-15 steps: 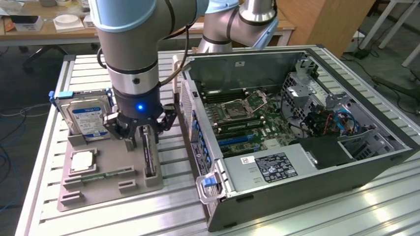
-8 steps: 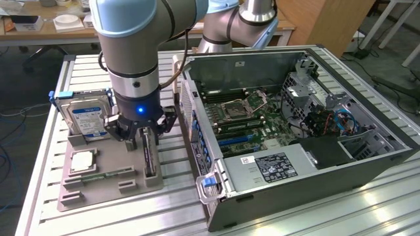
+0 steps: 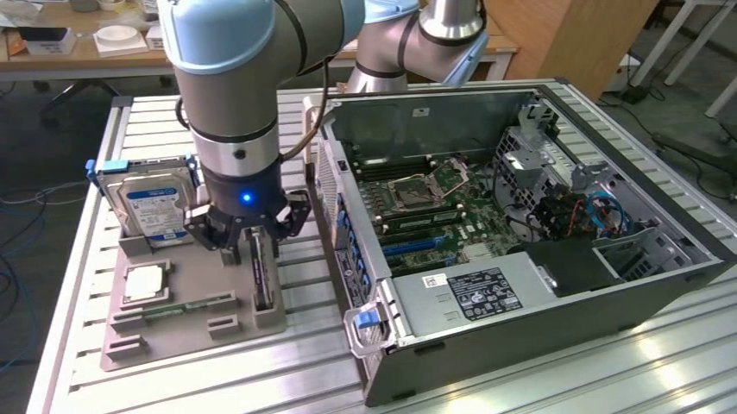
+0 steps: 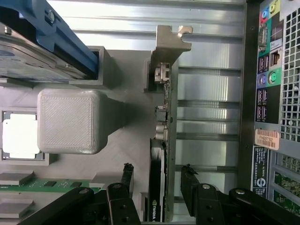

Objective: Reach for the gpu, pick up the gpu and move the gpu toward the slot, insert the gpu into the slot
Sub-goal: 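Pick up the gpu and move the gpu toward the slot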

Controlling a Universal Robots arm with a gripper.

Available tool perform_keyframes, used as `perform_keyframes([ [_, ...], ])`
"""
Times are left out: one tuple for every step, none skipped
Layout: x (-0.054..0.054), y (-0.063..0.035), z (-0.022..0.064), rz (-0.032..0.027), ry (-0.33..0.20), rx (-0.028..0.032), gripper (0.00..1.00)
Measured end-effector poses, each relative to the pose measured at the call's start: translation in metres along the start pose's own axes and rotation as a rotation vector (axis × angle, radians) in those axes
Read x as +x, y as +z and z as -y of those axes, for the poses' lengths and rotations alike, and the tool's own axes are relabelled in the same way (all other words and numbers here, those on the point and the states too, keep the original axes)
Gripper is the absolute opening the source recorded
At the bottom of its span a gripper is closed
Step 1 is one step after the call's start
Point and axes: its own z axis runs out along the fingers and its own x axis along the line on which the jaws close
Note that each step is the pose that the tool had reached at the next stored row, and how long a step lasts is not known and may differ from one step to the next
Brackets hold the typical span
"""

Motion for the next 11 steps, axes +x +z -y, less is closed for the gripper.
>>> perform_keyframes([
  [0.0000,0.0008,0.0000,0.0001,0.001,0.0000,0.53],
  [0.0000,0.0017,0.0001,0.0001,0.002,0.0000,0.53],
  [0.0000,0.0026,0.0001,0.0001,0.002,0.0000,0.53],
  [0.0000,0.0035,0.0002,0.0001,0.002,0.0000,0.53],
  [0.0000,0.0047,0.0002,0.0001,0.002,0.0000,0.53],
  [0.0000,0.0058,0.0003,0.0001,0.002,0.0000,0.53],
  [0.0000,0.0068,0.0003,0.0001,0.002,0.0000,0.53],
  [0.0000,0.0069,0.0004,0.0000,0.002,0.0001,0.53],
  [0.0000,0.0069,0.0004,0.0000,0.002,0.0002,0.53],
  [0.0000,0.0069,0.0004,0.0000,0.002,0.0002,0.53],
  [0.0000,0.0069,0.0004,0.0000,0.002,0.0001,0.53],
])
